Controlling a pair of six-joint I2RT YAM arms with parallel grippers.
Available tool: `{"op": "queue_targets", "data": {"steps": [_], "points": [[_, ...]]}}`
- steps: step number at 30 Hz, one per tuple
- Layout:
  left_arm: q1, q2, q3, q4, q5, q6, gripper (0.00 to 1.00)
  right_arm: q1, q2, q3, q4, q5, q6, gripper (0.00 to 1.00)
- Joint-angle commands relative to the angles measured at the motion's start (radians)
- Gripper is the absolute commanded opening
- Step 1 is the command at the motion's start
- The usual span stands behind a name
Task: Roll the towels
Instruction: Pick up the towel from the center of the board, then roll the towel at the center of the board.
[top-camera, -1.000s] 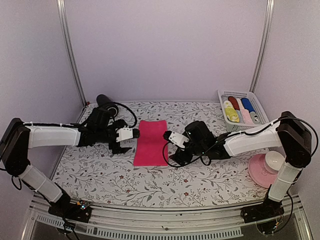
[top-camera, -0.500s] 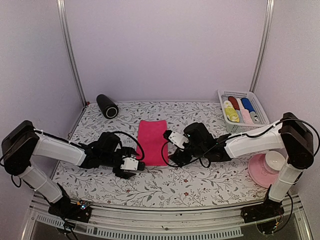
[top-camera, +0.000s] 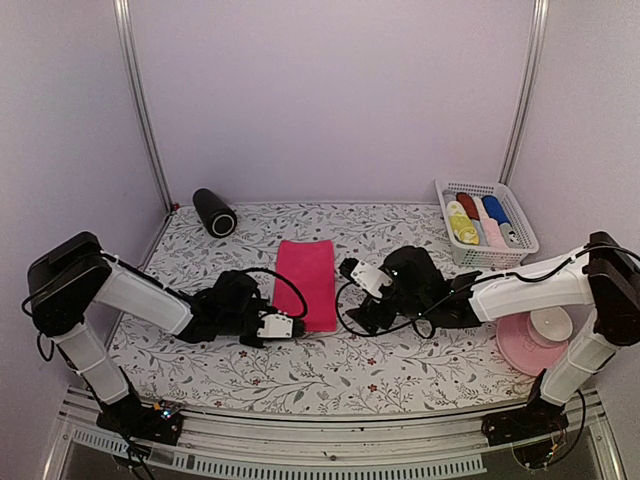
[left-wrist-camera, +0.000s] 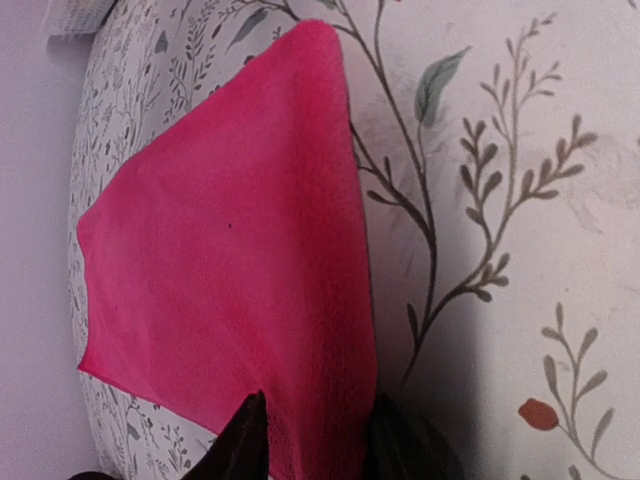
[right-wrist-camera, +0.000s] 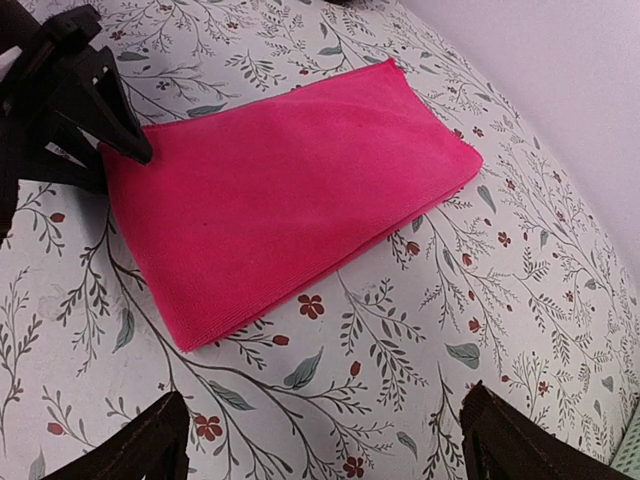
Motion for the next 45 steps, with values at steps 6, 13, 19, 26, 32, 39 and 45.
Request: {"op": "queue_targets", "data": {"steps": [6,13,19,26,32,39,45], "points": [[-0.007,0.043,0.093,-0.303,0.053,-0.059,0.00,0.015,-0.021,-0.085,0.174,-0.117,-0.128,0.92],[0.043,0.031,0.189,-0.545,0.253,-0.073,0.00,0.049,0.086,-0.051,0.191,-0.246,-0.222,0.75],[0.072,0.034,0.227,-0.627,0.349,-0.076,0.00,0.127,0.210,0.005,0.193,-0.171,-0.321,0.76],[0.098,0.035,0.250,-0.678,0.410,-0.070,0.00,0.160,0.308,0.040,0.227,-0.056,-0.351,0.73],[0.113,0.041,0.258,-0.695,0.432,-0.064,0.00,0.170,0.359,0.068,0.213,-0.040,-0.361,0.46],[0.124,0.020,0.254,-0.711,0.429,-0.061,0.02,0.171,0.349,0.107,0.102,-0.126,-0.332,0.03],[0.133,-0.026,0.231,-0.712,0.421,-0.062,0.08,0.171,0.316,0.154,-0.032,-0.233,-0.267,0.03]]}}
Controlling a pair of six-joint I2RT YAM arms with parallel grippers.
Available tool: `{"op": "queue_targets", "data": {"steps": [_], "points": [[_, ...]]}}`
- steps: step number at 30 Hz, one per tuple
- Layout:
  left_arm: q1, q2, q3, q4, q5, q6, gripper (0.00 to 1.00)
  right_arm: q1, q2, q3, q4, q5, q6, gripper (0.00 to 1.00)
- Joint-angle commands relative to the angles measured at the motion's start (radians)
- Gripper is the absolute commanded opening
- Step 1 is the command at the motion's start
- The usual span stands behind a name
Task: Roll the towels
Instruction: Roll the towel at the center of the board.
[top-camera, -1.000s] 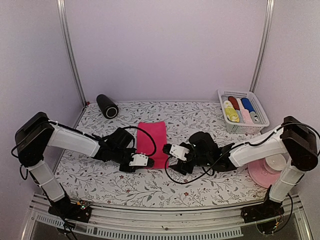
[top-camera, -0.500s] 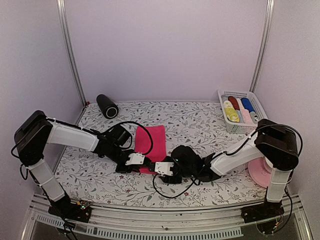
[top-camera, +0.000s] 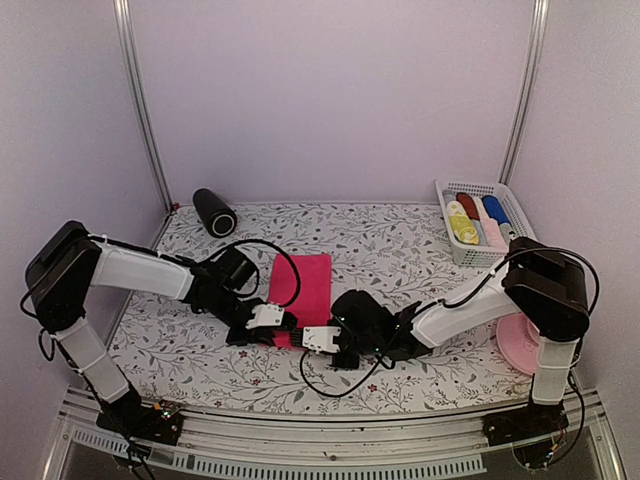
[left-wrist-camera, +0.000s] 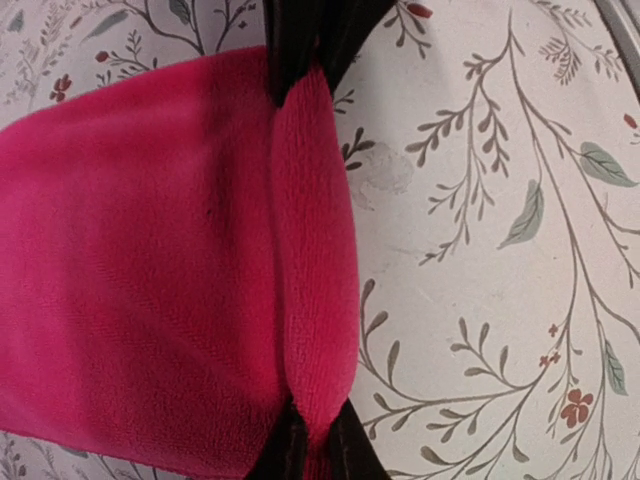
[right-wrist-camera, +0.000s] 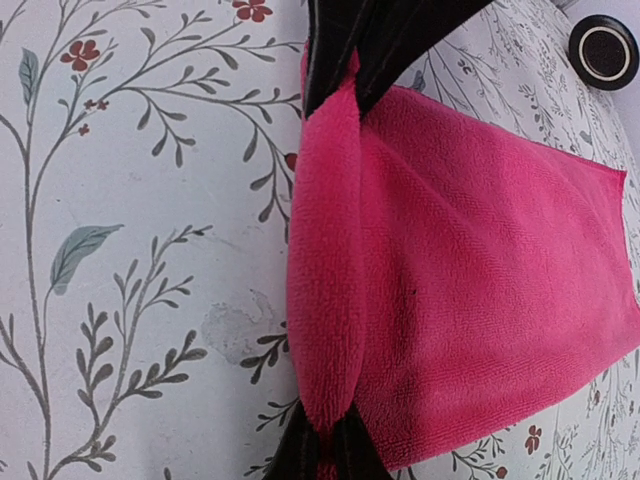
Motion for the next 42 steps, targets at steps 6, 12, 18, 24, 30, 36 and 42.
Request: {"op": "queue_targets", "data": {"steps": [6,12,18,24,30,36,42], "points": [[0.019,-0.045,-0.023,-0.049,0.013,-0.005,0.08,-0.012,-0.049,0.044,-0.166,-0.129,0.105,0.03],[0.046,-0.055,-0.024,-0.053,0.035,-0.010,0.08,-0.057,-0.073,0.054,-0.186,-0.214,0.153,0.03],[0.070,-0.064,-0.014,-0.058,0.085,-0.010,0.10,-0.089,-0.063,0.079,-0.208,-0.283,0.186,0.03],[0.089,-0.032,0.017,-0.056,0.093,-0.022,0.13,-0.125,-0.023,0.142,-0.281,-0.351,0.223,0.03],[0.100,-0.002,0.025,-0.022,0.066,-0.044,0.19,-0.158,0.027,0.196,-0.349,-0.404,0.253,0.03],[0.103,0.012,0.028,0.009,0.040,-0.071,0.20,-0.175,0.068,0.219,-0.378,-0.421,0.274,0.03],[0.105,0.024,0.011,0.058,-0.005,-0.096,0.25,-0.193,0.109,0.240,-0.406,-0.434,0.307,0.03]]}}
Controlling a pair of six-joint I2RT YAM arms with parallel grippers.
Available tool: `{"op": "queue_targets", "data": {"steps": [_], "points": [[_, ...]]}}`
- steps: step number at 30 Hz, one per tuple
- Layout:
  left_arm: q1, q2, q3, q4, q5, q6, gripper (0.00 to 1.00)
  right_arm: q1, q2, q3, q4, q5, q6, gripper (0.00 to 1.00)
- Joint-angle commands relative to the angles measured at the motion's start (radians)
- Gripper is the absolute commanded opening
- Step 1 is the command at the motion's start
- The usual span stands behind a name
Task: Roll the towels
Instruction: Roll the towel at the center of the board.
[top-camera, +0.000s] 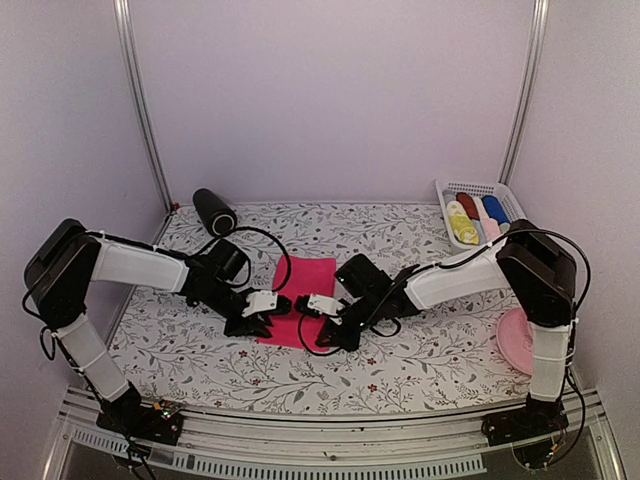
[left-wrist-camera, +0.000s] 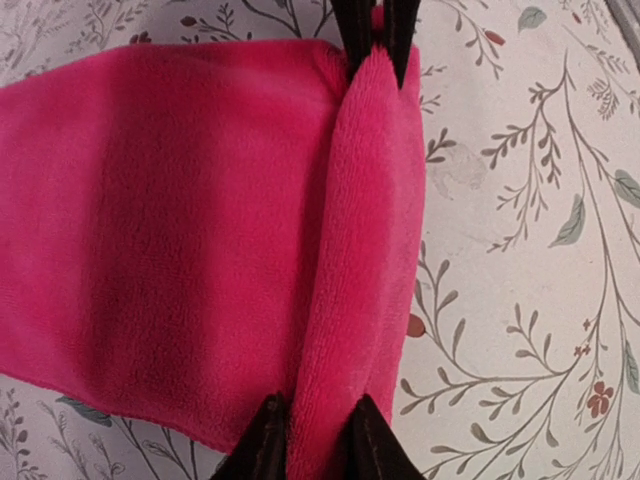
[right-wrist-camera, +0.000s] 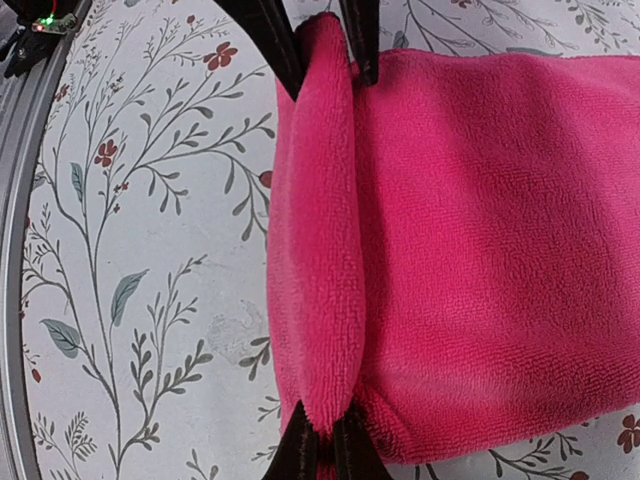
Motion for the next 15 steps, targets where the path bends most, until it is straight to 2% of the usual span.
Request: {"op": "queue_targets", "data": {"steps": [1,6,12,15], "points": [[0.016,0.026,-0.003,0.054,-0.057,-0.026,0.29,-0.023,0.055,0.044,-0.077,-0.008,0.039,0.03],[0.018,0.022,-0.027,0.087,-0.097,-0.024,0.48,-0.037,0.082,0.061,-0.103,-0.018,0.050,0.03],[0.026,-0.056,-0.083,0.168,-0.123,-0.021,0.65,-0.045,0.111,0.090,-0.143,-0.042,0.056,0.03],[0.039,-0.123,-0.125,0.229,-0.135,-0.019,0.69,-0.053,0.124,0.103,-0.165,-0.058,0.060,0.03]]}}
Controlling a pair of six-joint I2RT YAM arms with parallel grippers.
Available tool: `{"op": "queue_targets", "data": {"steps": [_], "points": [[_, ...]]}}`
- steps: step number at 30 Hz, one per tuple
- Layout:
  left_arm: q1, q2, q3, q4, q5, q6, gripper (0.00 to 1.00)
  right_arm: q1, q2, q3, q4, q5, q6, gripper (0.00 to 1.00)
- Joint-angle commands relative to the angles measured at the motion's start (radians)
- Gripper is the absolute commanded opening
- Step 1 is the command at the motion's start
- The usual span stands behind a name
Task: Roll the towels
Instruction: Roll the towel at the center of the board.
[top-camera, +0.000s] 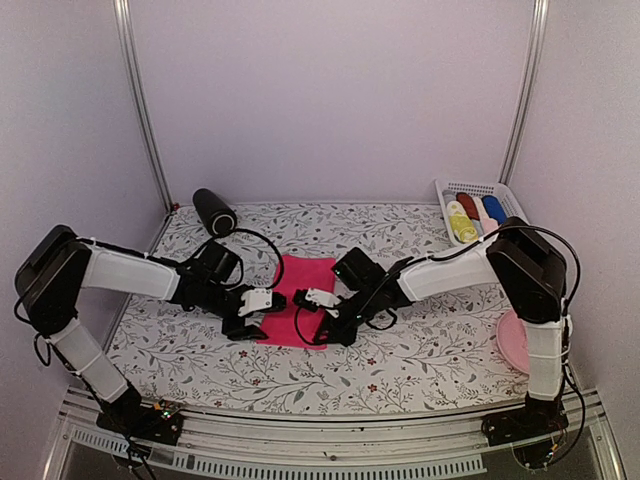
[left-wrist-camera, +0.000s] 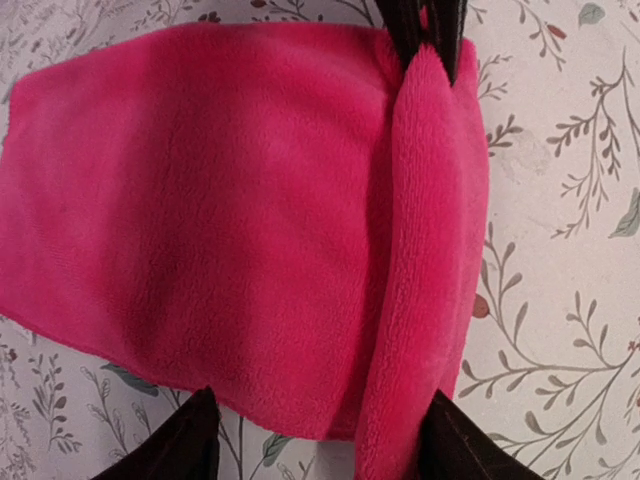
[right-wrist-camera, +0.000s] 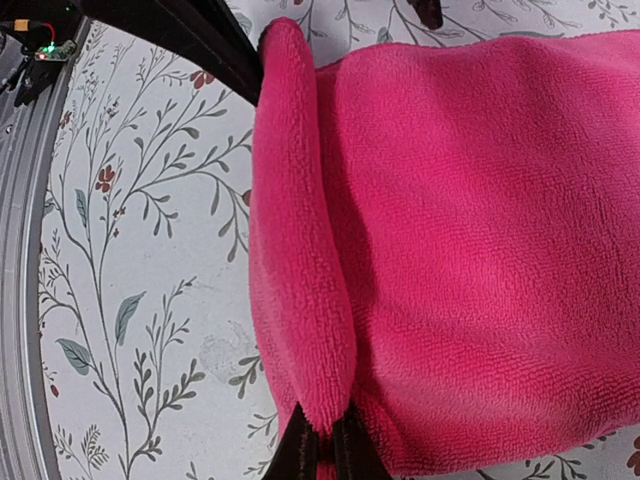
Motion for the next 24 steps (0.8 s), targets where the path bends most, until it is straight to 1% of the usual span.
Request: {"op": "queue_targets", "data": {"steps": [1,5,8,11,14,20,24], "points": [[0.038,-0.105,-0.068,0.113,-0.046,0.005,0.70,-0.022,0.062,0.013,-0.091,0.008,0.013,0.03],[0.053,-0.197,-0.155,0.221,-0.031,0.028,0.77,-0.034,0.076,0.025,-0.103,-0.005,0.025,0.03],[0.053,-0.263,-0.235,0.316,-0.009,0.071,0.77,-0.043,0.094,0.047,-0.123,-0.028,0.037,0.03],[0.042,-0.325,-0.329,0.406,0.004,0.163,0.75,-0.048,0.114,0.079,-0.158,-0.050,0.042,0.03],[0.009,-0.368,-0.404,0.497,-0.027,0.243,0.70,-0.055,0.129,0.106,-0.184,-0.076,0.050,0.04],[-0.097,-0.403,-0.495,0.596,-0.113,0.371,0.59,-0.080,0.152,0.140,-0.215,-0.106,0.094,0.04],[-0.149,-0.373,-0.517,0.647,-0.162,0.408,0.45,-0.086,0.165,0.156,-0.234,-0.120,0.103,0.04]]}}
